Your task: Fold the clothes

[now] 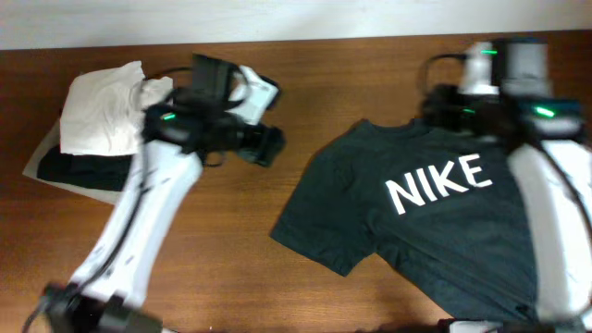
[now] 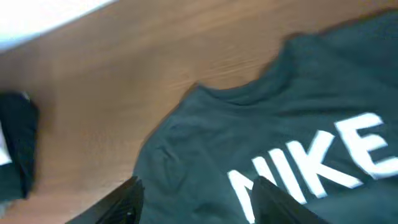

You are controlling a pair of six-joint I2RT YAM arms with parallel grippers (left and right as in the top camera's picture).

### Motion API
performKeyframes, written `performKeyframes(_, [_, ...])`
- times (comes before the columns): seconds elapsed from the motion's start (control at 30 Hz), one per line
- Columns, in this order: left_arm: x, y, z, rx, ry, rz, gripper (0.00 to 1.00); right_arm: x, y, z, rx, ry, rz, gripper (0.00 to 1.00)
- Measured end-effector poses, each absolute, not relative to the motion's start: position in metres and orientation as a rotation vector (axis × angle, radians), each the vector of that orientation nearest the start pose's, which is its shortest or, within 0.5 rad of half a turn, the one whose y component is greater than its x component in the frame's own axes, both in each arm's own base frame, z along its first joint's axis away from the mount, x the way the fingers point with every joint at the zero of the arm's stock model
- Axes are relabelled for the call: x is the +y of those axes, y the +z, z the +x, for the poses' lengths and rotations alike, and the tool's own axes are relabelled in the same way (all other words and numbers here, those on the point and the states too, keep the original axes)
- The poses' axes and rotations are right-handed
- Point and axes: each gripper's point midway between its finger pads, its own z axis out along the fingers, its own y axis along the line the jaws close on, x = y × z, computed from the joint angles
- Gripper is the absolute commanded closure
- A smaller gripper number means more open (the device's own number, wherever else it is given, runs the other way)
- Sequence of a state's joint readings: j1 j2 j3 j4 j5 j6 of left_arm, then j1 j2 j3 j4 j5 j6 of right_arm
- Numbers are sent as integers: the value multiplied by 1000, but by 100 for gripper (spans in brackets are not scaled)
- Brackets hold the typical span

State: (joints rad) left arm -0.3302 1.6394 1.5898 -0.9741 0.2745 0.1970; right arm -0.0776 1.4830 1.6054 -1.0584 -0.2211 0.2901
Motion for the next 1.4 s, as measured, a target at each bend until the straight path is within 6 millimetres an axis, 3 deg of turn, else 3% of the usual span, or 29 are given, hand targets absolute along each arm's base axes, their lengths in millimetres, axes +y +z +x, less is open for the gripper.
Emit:
performKeyframes(0.03, [-195,200,374,2497,-427,825,16,-2,279,370,2466,366,405,39])
performKeyframes(0.1, [-211,187,380,2486,-440,868,26,-19,290,359,2430,363,459,39])
performKeyframes(0.17, [-238,156,389,2486,-457,933,26,-32,295,354,2408,352,505,38])
performKeyframes(0.23, [-257,126,394,2500,-466,982,43,-34,291,352,2425,353,519,38])
performKeyframes(0.3, [-271,103,398,2498,-469,1018,44,-34,290,351,2429,352,520,38])
performKeyframes(0.43, [-285,66,399,2524,-470,1062,65,-35,285,345,2458,335,539,38])
performKeyframes(0.47, [-287,61,400,2523,-470,1070,67,-36,283,342,2473,321,550,38])
performKeyframes(0.5, [-288,53,401,2529,-459,1074,52,-38,281,340,2481,309,557,37])
performKeyframes(0.53, [-288,47,401,2537,-447,1080,44,-39,279,338,2491,295,563,37])
performKeyframes(0.8, [-287,12,408,2569,-386,1083,40,-45,276,334,2506,240,571,36])
performKeyframes(0.9, [-288,10,412,2557,-382,1079,58,-47,276,334,2507,228,574,36])
performKeyframes(1.0, [-288,7,412,2561,-380,1080,100,-47,275,333,2510,224,578,36])
performKeyframes(1.2, [-276,3,408,2626,-300,1080,100,-47,273,330,2528,220,584,36])
performKeyframes(1.4, [-208,11,415,2831,115,942,100,-46,271,327,2542,220,587,36])
